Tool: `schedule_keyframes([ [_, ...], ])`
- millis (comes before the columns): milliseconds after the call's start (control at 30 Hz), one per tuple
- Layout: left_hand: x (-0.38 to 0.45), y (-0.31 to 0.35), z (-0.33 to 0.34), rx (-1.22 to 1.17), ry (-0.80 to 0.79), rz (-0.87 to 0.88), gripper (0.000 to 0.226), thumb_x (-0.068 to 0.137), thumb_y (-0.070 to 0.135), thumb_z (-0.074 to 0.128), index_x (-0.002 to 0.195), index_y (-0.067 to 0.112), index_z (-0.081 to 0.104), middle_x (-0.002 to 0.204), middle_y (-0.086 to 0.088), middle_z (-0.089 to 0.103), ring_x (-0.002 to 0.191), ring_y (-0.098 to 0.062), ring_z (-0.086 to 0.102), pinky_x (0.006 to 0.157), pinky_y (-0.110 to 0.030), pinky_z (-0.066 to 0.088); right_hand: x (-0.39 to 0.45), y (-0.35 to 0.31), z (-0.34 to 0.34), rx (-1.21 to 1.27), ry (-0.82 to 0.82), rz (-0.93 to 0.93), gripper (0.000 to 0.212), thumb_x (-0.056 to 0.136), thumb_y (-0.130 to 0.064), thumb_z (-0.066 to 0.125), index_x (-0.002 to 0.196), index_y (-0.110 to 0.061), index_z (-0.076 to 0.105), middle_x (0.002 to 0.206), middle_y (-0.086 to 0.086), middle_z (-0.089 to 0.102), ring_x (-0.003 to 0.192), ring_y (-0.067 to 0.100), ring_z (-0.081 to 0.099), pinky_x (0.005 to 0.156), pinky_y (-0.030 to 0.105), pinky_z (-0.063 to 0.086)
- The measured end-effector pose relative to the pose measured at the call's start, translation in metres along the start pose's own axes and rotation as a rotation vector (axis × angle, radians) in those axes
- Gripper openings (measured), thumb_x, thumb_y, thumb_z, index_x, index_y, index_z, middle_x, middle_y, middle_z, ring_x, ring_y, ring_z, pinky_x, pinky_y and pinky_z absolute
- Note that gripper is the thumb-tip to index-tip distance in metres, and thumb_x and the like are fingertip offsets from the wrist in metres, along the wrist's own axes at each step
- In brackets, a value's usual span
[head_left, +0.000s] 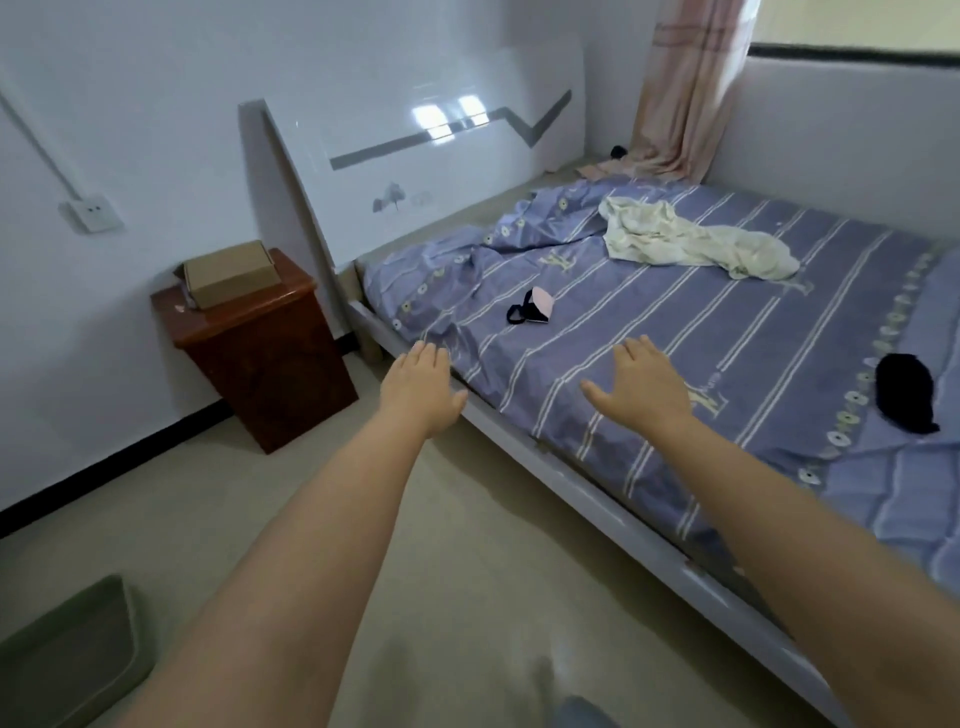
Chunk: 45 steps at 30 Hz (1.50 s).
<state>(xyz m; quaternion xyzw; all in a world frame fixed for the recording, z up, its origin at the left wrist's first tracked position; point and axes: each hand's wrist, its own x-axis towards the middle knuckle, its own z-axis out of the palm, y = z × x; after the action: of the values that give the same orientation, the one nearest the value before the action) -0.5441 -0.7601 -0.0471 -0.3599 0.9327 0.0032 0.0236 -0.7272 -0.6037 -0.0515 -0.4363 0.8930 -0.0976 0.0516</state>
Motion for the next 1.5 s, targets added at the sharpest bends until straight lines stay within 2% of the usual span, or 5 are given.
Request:
schedule_keyframes([
  [800, 0.696, -0.086, 0.132, 0.001, -0.323, 0.409, 0.052, 0.090, 0.027, 0.044, 0.130, -0.002, 0.028, 0.142, -0.020, 0.033, 0.135, -0.030, 0.026, 0.109, -0.041, 0.025, 0.603, 0.037, 0.181, 0.274, -0.253, 0.486, 0.044, 0.087, -0.025, 0.053, 0.117, 0.006, 0.044, 0.127, 0.025, 0.048, 0.116, 0.035, 0.046, 0.093, 0.042, 0.040],
  [1133, 0.735, -0.044, 0.276, -0.178, -0.552, 1.018, 0.020, 0.048, 0.005, 0.084, 0.059, 0.000, 0.068, 0.064, -0.014, 0.069, 0.060, -0.025, 0.066, 0.044, -0.023, 0.052, 0.620, 0.041, 0.299, 0.443, -0.183, 0.793, 0.049, 0.087, 0.008, 0.040, 0.134, 0.001, 0.033, 0.147, 0.019, 0.032, 0.133, 0.033, 0.034, 0.109, 0.037, 0.027],
  [1233, 0.730, -0.036, 0.316, -0.245, -0.563, 1.028, 0.026, 0.062, 0.008, 0.075, 0.087, 0.003, 0.069, 0.090, -0.014, 0.071, 0.087, -0.025, 0.065, 0.069, -0.027, 0.052, 0.618, 0.048, 0.321, 0.423, -0.139, 0.744, 0.047, 0.086, 0.012, 0.038, 0.132, 0.002, 0.037, 0.145, 0.023, 0.033, 0.133, 0.037, 0.034, 0.110, 0.041, 0.029],
  [1367, 0.729, -0.029, 0.337, -0.301, -0.409, 1.009, 0.029, 0.031, 0.012, 0.086, 0.054, 0.020, 0.070, 0.051, 0.004, 0.068, 0.050, -0.015, 0.064, 0.052, -0.017, 0.049, 0.616, 0.052, 0.339, 0.407, -0.057, 0.685, 0.043, 0.082, 0.010, 0.051, 0.124, 0.008, 0.045, 0.134, 0.032, 0.044, 0.121, 0.046, 0.045, 0.103, 0.050, 0.038],
  [1500, 0.741, -0.047, 0.333, -0.576, -0.476, 0.852, 0.012, 0.059, -0.001, 0.064, 0.067, 0.003, 0.071, 0.062, -0.014, 0.070, 0.062, -0.026, 0.065, 0.071, -0.033, 0.046, 0.623, 0.049, 0.347, 0.433, 0.042, 0.689, 0.037, 0.079, 0.008, 0.058, 0.116, 0.010, 0.053, 0.125, 0.035, 0.051, 0.111, 0.048, 0.053, 0.095, 0.055, 0.046],
])
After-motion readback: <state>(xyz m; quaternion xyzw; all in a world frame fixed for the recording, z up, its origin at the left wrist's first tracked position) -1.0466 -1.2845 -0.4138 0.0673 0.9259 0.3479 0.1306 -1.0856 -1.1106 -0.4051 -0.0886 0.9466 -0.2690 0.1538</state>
